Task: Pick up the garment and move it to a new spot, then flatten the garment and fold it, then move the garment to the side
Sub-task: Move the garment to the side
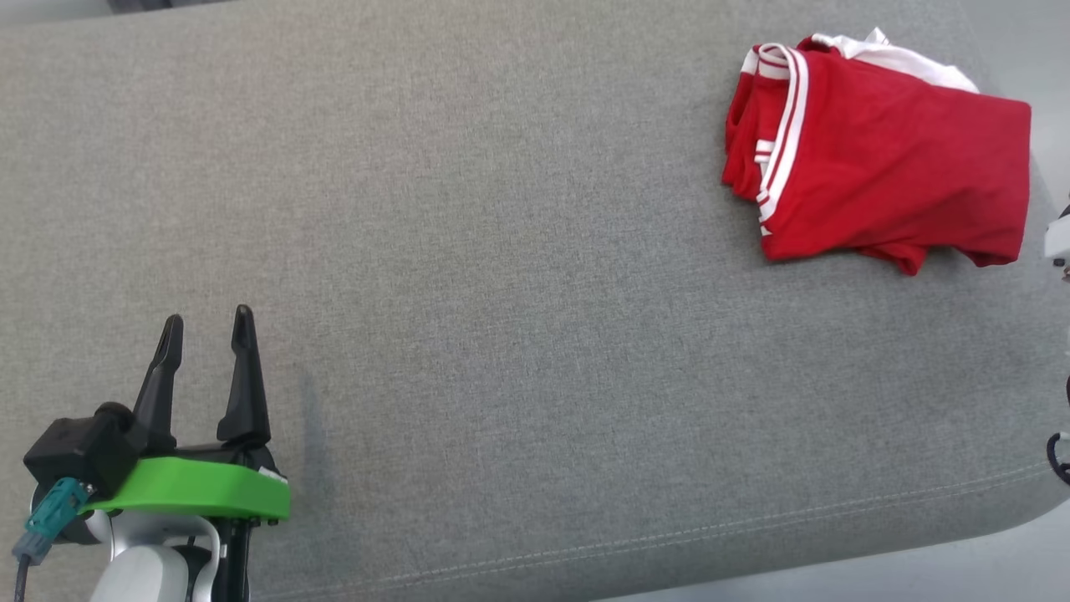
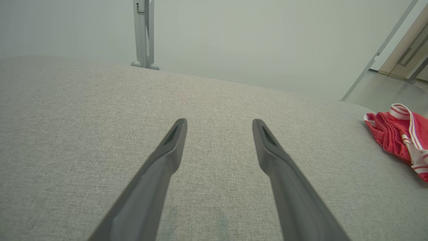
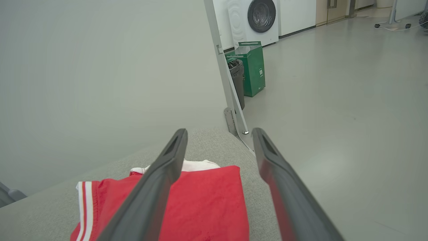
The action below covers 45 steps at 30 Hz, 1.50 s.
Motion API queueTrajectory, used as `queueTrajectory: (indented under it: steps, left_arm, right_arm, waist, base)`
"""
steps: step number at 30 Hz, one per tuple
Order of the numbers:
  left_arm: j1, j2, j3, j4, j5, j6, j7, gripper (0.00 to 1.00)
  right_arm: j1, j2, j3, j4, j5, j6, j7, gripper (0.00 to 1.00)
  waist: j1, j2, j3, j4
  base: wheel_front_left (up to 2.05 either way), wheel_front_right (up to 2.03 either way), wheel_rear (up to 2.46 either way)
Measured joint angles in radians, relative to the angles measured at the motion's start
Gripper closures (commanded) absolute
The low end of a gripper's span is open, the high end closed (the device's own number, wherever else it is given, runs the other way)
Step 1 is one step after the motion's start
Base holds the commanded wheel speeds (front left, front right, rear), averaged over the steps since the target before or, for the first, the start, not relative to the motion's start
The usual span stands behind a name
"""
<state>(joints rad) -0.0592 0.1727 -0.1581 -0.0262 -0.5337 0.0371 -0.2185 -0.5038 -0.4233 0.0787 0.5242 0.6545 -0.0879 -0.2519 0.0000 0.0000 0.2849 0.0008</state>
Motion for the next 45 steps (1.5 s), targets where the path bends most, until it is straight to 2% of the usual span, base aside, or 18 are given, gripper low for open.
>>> queueTrajectory:
  steps: [4, 11, 23, 35, 45]
  left_arm:
    - [0.018, 0.0, 0.014, 0.026, 0.0, 0.008, -0.004, 0.0]
    - [0.06, 0.0, 0.023, 0.066, 0.001, 0.009, -0.013, 0.0]
    - [0.12, 0.002, 0.023, 0.102, 0.019, 0.015, -0.022, 0.0]
    - [0.142, 0.001, 0.034, 0.104, 0.047, 0.016, -0.03, 0.0]
    - [0.146, -0.001, 0.031, 0.114, 0.053, 0.007, -0.03, 0.0]
  right_arm:
    - [0.061, 0.023, -0.005, -0.074, -0.062, -0.003, 0.0, 0.0]
    - [0.193, 0.079, 0.05, -0.179, -0.166, -0.004, 0.0, 0.0]
    - [0.416, 0.19, 0.109, -0.283, -0.257, -0.021, 0.0, 0.0]
    - [0.515, 0.218, 0.081, -0.344, -0.345, -0.036, 0.0, 0.0]
    - [0.559, 0.238, 0.065, -0.369, -0.368, -0.036, 0.0, 0.0]
  waist:
    - [0.0, 0.0, -0.038, -0.002]
    - [0.0, 0.0, -0.113, -0.003]
    - [0.0, 0.0, -0.21, 0.03]
    - [0.0, 0.0, -0.234, 0.03]
    - [-0.0001, 0.0, -0.253, 0.023]
  base:
    - [0.0, 0.0, 0.0]
    - [0.0, 0.0, 0.0]
    - [0.0, 0.0, 0.0]
    - [0.0, 0.0, 0.0]
    - [0.0, 0.0, 0.0]
